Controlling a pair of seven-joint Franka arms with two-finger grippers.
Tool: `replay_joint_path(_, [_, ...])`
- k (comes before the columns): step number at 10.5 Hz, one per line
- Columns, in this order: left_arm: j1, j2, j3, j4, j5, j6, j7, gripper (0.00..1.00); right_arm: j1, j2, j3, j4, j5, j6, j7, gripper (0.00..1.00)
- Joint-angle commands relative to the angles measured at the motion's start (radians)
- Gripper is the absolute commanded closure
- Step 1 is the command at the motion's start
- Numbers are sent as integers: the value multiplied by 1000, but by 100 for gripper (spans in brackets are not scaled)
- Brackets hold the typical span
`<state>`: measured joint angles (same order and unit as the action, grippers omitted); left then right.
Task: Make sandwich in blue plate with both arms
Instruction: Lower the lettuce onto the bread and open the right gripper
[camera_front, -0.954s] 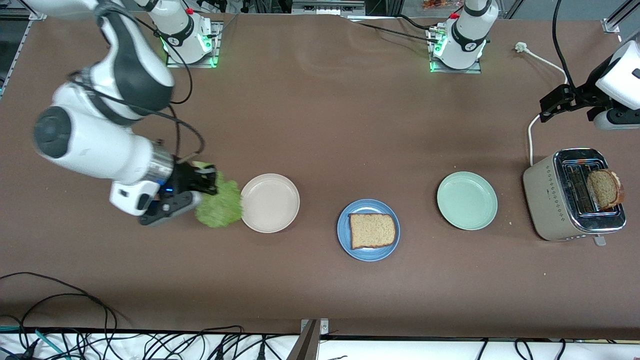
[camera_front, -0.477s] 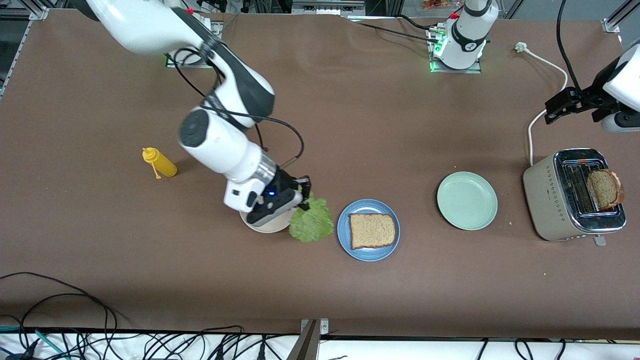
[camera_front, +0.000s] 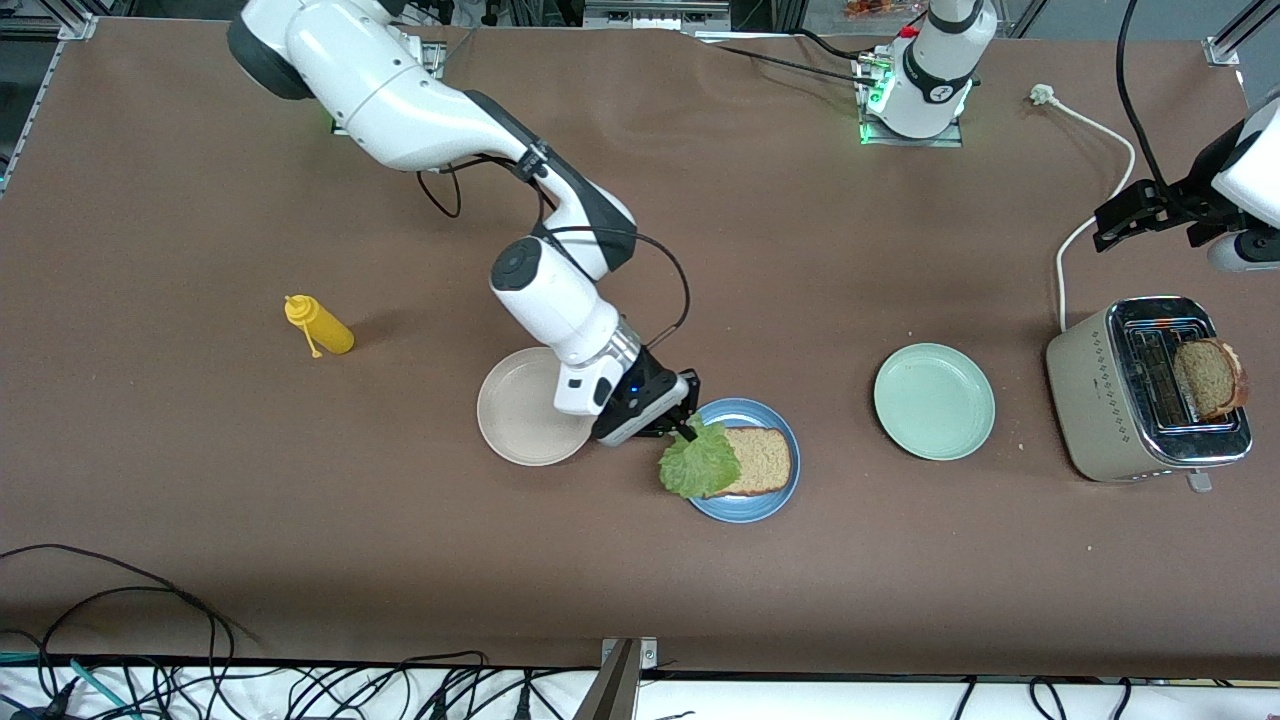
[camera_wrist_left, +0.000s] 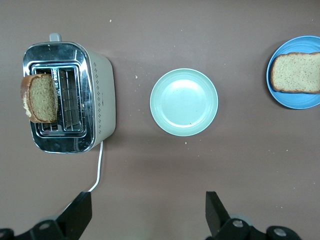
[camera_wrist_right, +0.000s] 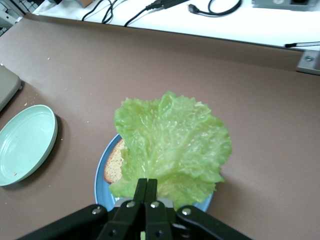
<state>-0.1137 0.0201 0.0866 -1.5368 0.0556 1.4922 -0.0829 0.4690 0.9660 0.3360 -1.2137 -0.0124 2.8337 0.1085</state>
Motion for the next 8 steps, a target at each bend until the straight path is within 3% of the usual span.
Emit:
replay_joint_path(1, [0, 14, -4, 33, 29, -17, 0, 0, 111, 103, -101, 123, -12, 56, -21, 100])
replay_joint_path(4, [0, 14, -4, 33, 30, -17, 0, 0, 167, 161, -115, 123, -17, 163, -101, 100])
replay_joint_path(6, [2, 14, -4, 33, 29, -17, 0, 0, 206, 172, -170, 125, -17, 188, -116, 100])
replay_joint_path(8, [2, 14, -4, 33, 29, -17, 0, 0, 214, 227, -181, 173, -17, 216, -121, 100])
